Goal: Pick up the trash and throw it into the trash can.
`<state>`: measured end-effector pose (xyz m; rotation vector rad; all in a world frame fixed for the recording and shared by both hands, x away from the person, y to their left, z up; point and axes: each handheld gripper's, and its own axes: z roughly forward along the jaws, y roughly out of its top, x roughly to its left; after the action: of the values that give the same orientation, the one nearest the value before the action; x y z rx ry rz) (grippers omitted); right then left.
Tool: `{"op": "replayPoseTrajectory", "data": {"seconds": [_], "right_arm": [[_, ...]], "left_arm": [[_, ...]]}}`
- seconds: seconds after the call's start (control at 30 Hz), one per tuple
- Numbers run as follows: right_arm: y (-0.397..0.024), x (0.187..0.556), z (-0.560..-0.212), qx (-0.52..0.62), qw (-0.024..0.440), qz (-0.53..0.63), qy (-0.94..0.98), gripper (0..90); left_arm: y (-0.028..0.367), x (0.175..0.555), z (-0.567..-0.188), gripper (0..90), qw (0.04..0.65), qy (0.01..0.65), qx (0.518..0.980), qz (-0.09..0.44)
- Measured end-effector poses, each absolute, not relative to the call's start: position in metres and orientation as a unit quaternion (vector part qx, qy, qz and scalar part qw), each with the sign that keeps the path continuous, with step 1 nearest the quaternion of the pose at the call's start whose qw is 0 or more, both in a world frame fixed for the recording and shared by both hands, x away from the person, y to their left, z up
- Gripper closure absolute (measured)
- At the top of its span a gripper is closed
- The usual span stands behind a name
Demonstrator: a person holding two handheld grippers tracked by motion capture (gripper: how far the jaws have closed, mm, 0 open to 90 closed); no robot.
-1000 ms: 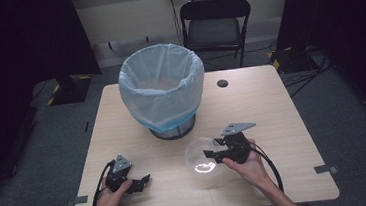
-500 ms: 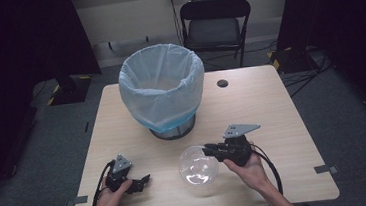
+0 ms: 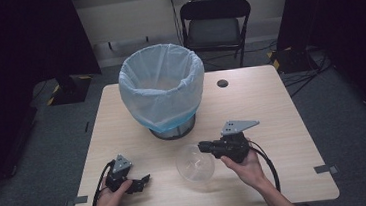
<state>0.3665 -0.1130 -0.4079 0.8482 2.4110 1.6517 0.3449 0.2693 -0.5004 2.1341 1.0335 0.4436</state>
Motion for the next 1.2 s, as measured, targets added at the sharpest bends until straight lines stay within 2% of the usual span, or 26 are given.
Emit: {"op": "replayPoseTrajectory", "data": {"seconds": [1.2], "right_arm": [[-0.118,0.351,-0.328,0.2,0.062,0.612,0.762,83.9]], "left_arm": [[0.27,0.345,-0.5,8.9,0.357,0.398,0.827,0.172]]}}
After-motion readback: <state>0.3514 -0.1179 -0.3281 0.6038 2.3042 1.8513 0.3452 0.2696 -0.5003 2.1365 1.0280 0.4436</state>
